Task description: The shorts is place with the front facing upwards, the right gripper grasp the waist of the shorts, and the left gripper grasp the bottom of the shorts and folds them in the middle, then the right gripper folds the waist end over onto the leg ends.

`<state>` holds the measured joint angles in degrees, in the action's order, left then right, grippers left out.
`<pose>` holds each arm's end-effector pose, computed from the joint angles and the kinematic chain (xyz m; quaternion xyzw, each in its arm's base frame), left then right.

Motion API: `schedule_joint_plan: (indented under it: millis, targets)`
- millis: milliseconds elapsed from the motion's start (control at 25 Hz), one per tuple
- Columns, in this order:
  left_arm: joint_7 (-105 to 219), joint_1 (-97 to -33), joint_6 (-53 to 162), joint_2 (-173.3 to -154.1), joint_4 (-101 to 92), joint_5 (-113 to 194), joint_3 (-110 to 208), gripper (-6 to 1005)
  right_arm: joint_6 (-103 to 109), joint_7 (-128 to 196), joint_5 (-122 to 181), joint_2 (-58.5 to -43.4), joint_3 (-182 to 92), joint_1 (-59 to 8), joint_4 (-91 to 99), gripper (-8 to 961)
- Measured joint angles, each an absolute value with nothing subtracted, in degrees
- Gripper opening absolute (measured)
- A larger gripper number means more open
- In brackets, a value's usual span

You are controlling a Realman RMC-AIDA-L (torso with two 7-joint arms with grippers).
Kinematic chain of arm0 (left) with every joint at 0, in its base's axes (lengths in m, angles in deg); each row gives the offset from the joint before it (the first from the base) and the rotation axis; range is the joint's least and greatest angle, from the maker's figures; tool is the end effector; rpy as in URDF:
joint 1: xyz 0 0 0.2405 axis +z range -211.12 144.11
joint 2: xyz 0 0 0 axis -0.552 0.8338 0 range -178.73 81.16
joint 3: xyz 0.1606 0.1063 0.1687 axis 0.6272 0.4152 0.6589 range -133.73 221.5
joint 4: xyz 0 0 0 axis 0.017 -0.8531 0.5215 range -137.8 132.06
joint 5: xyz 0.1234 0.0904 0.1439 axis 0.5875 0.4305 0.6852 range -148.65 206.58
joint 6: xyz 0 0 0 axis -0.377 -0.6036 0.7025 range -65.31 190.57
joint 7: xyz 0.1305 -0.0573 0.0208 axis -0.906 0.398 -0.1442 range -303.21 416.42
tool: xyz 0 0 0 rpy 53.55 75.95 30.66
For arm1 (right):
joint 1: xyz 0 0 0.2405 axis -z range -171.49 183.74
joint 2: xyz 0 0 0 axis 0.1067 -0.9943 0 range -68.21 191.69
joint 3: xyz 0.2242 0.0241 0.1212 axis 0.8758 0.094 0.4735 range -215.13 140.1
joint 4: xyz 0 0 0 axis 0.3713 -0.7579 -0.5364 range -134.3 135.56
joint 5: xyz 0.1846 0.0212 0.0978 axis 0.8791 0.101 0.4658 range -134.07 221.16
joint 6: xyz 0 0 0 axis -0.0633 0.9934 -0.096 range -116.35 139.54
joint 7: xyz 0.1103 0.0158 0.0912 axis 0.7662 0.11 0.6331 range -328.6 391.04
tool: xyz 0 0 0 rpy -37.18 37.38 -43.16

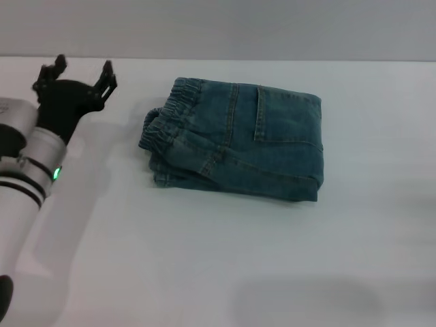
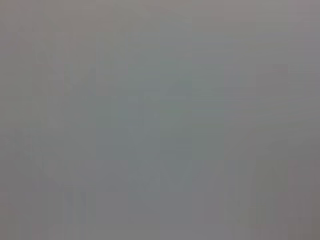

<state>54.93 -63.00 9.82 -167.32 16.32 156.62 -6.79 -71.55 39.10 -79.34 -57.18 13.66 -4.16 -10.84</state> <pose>-0.2881 0.3746 -0.0343 -0.7146 -0.2376 -0.2718 0.5992 0.3769 0.2409 0.0319 -0.5581 0.2410 0.3277 0.7232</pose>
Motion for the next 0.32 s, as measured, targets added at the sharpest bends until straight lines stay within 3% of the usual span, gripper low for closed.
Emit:
schedule_joint_plan:
  millis: [160,320]
  targets:
    - [55.31,-62.32,9.46,-167.44,16.3,156.58,-7.72,850,-72.72,39.35,-78.68,-57.26,14.31,-3.73,-10.34,252]
    - [55.69,-62.16,8.42,-167.52,16.39,156.59,-7.68,850,-72.77,41.0,-78.64,-57.27,14.5,-4.06,-10.39,252]
